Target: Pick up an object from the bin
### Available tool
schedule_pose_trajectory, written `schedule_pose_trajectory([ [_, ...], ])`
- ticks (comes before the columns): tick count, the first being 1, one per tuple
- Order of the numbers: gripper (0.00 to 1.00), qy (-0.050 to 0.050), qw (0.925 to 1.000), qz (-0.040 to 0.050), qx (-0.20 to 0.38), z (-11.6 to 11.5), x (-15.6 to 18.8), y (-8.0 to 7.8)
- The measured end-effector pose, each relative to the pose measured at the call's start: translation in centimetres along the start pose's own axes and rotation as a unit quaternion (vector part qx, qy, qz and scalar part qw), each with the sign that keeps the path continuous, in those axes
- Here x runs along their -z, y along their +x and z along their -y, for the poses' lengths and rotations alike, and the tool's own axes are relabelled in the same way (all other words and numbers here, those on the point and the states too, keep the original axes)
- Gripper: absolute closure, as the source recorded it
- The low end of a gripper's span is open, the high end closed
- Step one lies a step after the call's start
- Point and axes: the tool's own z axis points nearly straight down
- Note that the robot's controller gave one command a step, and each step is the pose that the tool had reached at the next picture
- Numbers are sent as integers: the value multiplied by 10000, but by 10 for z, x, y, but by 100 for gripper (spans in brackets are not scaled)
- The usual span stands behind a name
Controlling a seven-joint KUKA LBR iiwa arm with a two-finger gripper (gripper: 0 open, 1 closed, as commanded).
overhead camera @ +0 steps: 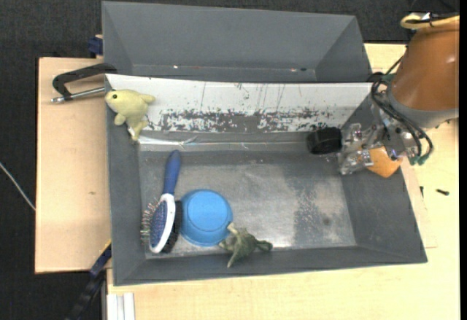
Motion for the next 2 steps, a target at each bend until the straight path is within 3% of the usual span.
schedule_pose_trajectory([
  [1,100,-17,9660,-5,2586,-37,87,-18],
  [2,100,-69,9558,-85,2937,-16,-35,-12],
])
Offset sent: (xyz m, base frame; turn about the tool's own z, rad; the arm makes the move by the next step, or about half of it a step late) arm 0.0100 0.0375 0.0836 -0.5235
